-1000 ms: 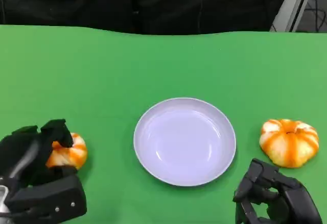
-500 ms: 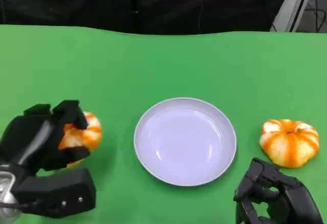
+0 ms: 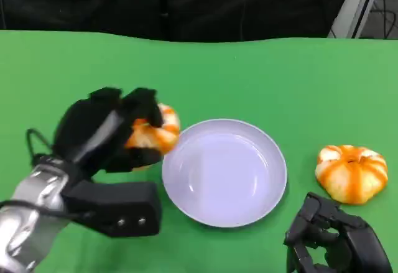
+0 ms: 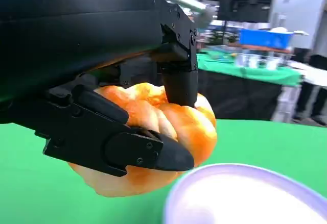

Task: Grasp the bread from the table and place it into the plate.

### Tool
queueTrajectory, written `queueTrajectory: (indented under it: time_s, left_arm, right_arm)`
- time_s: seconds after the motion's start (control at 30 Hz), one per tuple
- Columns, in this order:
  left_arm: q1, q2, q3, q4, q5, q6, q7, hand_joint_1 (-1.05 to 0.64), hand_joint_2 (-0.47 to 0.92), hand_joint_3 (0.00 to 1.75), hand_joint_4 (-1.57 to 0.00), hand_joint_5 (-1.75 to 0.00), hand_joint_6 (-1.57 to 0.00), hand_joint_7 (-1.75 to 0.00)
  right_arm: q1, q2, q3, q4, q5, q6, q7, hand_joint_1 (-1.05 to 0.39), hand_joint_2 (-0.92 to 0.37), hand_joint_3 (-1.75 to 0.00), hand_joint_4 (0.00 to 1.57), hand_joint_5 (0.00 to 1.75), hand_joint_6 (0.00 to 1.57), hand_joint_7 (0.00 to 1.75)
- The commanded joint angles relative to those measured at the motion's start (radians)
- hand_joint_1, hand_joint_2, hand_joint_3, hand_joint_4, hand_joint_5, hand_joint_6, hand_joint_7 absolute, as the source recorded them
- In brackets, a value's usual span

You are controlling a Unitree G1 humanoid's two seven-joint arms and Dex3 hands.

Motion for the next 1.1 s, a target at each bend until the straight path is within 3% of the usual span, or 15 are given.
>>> queueTrajectory:
  time_s: [0.03, 0.33, 0.43, 0.57, 1.1]
  left_arm:
    - [-0.067, -0.037, -0.029, 0.014, 0.017, 0.021, -0.037, -0.17, 0.92, 0.29, -0.59, -1.75, -0.5, -1.73]
    - [-0.09, -0.059, -0.041, 0.027, 0.027, 0.029, -0.042, -0.16, 0.92, 0.27, -0.6, -1.75, -0.5, -1.75]
    - [-0.181, -0.155, -0.116, 0.16, 0.056, 0.018, -0.027, -0.14, 0.92, 0.21, -0.61, -1.75, -0.5, -1.75]
    - [-0.214, -0.196, -0.147, 0.232, 0.065, 0.019, -0.016, -0.12, 0.92, 0.18, -0.62, -1.75, -0.5, -1.75]
    - [-0.223, -0.2, -0.15, 0.252, 0.066, 0.013, -0.008, -0.12, 0.92, 0.18, -0.63, -1.75, -0.51, -1.75]
  right_arm:
    - [0.011, 0.0, -0.003, -0.01, -0.005, -0.001, -0.014, -0.12, -0.61, -1.12, 0.81, 1.75, 0.76, 1.53]
    - [0.012, -0.002, 0.002, -0.014, -0.006, 0.004, -0.021, -0.12, -0.61, -1.12, 0.82, 1.75, 0.77, 1.53]
    - [0.025, 0.005, 0.011, -0.029, -0.015, 0.004, -0.029, -0.13, -0.61, -1.12, 0.81, 1.75, 0.77, 1.53]
    - [0.028, 0.004, 0.013, -0.034, -0.015, 0.008, -0.03, -0.13, -0.61, -1.12, 0.81, 1.75, 0.77, 1.53]
    - [0.029, 0.004, 0.013, -0.036, -0.016, 0.01, -0.031, -0.13, -0.6, -1.12, 0.81, 1.75, 0.77, 1.52]
